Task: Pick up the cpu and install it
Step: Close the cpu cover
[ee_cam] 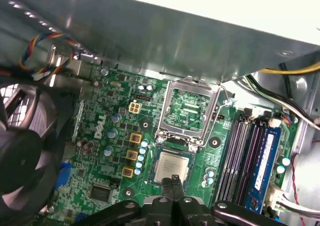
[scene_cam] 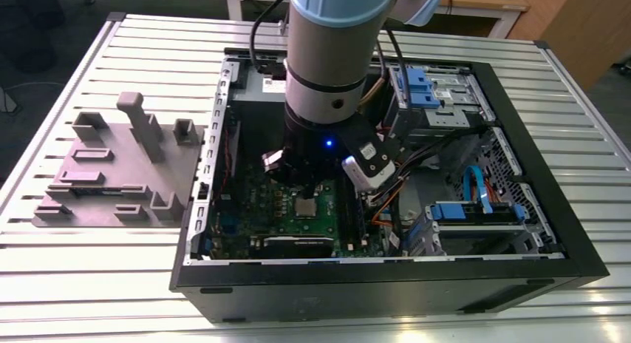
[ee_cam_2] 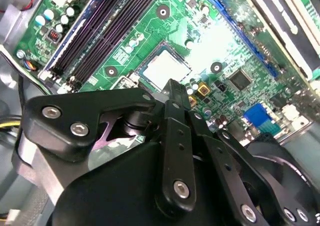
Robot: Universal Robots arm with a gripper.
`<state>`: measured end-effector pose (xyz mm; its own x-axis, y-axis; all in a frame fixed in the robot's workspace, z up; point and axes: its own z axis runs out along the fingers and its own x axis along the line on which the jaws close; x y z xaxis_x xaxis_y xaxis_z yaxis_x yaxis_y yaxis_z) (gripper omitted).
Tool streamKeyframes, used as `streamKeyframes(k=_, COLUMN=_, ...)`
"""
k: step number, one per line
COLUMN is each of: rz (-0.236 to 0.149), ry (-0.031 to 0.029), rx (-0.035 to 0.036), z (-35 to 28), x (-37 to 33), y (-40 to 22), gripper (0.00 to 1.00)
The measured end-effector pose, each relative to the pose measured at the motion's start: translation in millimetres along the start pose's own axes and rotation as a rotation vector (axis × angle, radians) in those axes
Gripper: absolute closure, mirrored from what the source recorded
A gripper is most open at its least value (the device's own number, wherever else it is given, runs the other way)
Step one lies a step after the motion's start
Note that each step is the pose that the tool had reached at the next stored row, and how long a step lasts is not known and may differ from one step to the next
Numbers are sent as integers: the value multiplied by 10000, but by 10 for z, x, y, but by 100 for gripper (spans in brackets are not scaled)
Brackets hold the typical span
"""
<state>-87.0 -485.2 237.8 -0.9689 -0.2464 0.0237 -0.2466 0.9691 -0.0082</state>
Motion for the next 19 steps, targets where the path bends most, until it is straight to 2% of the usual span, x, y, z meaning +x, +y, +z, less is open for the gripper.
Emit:
streamKeyframes(k=7, rz=-984, ry=-8, rx=22, z=4, x=-2, y=0, gripper=90)
streamKeyframes(k=19, rz=-3132, ry=-26, rx=73, z=10, x=-2, y=0, gripper=90)
